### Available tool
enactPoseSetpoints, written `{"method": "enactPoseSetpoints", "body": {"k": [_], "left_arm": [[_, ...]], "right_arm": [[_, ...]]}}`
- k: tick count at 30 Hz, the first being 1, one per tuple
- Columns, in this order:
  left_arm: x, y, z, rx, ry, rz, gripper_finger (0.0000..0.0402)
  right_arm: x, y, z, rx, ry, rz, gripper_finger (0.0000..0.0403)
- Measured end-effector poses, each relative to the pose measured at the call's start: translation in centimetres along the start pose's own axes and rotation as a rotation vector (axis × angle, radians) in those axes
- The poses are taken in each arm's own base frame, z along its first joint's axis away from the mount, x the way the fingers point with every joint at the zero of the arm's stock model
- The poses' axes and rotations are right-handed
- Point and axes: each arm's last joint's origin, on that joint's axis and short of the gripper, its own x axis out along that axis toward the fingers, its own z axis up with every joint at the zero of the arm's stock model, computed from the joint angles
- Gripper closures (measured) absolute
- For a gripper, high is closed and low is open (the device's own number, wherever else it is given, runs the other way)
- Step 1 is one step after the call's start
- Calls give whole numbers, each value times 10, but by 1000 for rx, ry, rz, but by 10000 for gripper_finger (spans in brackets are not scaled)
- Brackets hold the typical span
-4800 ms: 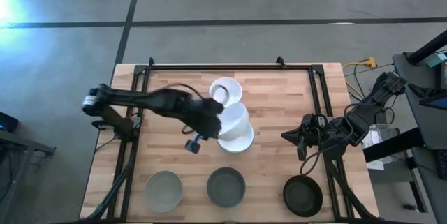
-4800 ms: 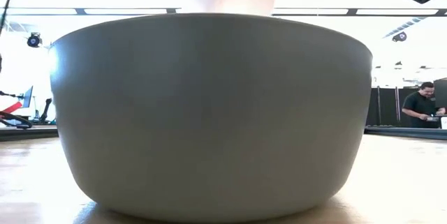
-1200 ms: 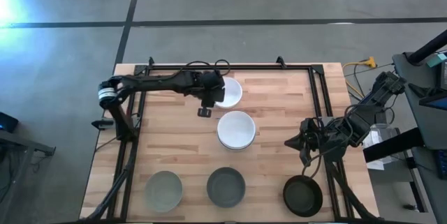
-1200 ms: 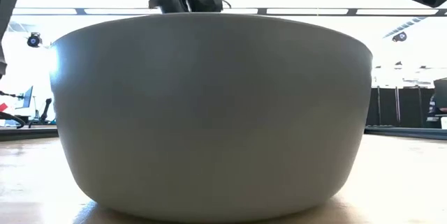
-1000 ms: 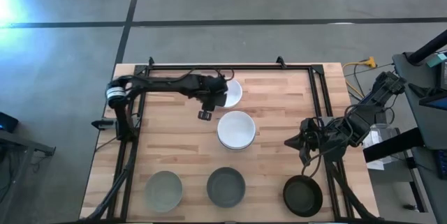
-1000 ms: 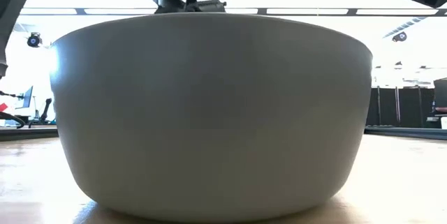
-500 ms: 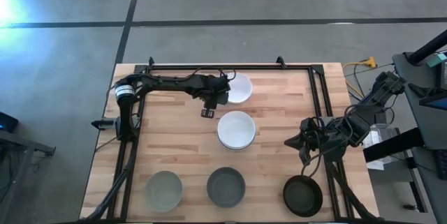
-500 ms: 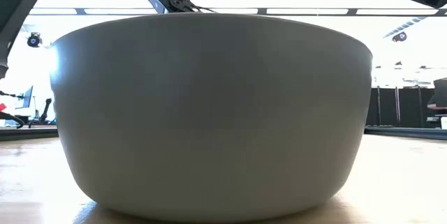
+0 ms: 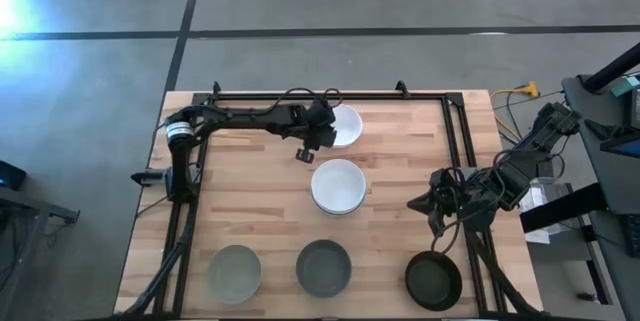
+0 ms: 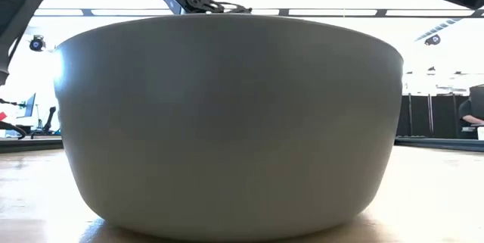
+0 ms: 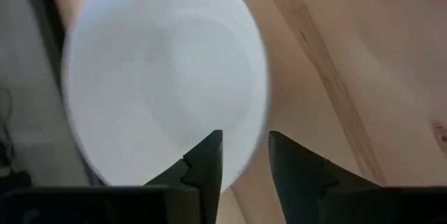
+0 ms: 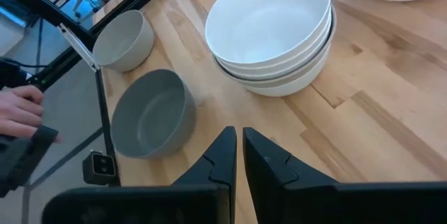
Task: Nest bowls inside each other
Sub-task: Stack the white bowl on top of the white bowl
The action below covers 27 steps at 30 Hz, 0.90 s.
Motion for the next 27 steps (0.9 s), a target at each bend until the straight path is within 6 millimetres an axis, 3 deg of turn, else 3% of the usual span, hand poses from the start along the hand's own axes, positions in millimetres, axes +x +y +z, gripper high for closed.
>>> {"method": "enactPoseSetpoints", "body": {"k": [11,16,19,24,27], "left_arm": [[27,-3,0,3,54,-22,302],[35,-5,-2,12,116,-83,343],[35,-6,-3,-20,148,-115,389],[25,-3,-7,-132,164,-116,399],[6,4,-6,-186,149,-88,400]], "right_arm": [[0,0,0,45,0,-1,380],[0,0,0,61,0,0,380],[0,0,0,64,-4,-2,380],[1,-1,2,67,-36,-17,380],[2,-2,4,76,-45,-27,380]]}}
